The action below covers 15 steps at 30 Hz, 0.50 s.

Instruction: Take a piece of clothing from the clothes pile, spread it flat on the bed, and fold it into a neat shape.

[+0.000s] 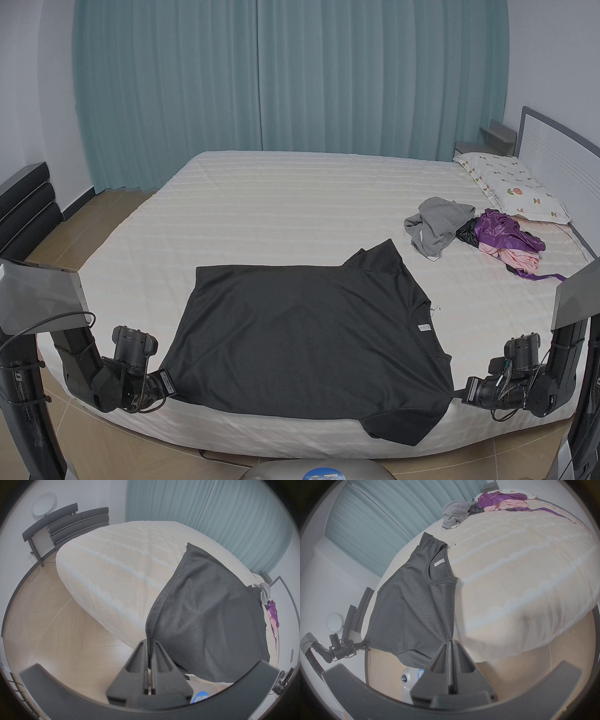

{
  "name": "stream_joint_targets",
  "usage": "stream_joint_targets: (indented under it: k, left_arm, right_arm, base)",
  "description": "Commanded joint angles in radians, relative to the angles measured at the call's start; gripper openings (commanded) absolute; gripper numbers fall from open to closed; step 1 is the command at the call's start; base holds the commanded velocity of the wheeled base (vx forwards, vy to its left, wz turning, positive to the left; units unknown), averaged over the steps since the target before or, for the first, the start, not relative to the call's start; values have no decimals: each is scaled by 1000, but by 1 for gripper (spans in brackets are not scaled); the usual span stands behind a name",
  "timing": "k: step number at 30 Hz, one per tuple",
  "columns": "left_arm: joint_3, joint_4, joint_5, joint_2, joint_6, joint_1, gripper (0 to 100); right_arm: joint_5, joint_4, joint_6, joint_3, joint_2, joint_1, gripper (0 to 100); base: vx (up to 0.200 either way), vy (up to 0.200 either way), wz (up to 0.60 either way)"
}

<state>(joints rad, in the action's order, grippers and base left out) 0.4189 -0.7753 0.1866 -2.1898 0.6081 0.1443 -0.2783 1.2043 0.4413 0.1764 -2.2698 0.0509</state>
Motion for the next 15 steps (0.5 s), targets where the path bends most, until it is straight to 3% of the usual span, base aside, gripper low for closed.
stream_joint_targets:
  k: [1, 10, 11, 15]
  left_arm:
    - [3, -1, -1, -2, 1, 0, 0]
    - [4, -1, -3, -2, 2, 0, 0]
    - [4, -1, -3, -1, 2, 0, 100]
    - [11, -5, -21, 16, 4, -5, 100]
  right_arm:
    - [-1, 0, -7, -9, 6, -6, 0]
    - [-1, 0, -21, 20, -11, -13, 0]
    - [-2, 0, -21, 25, -11, -11, 100]
    - [-13, 1, -21, 26, 18, 7, 100]
  base:
    - [0, 0, 0]
    - [0, 0, 0]
    - [0, 0, 0]
    - [0, 0, 0]
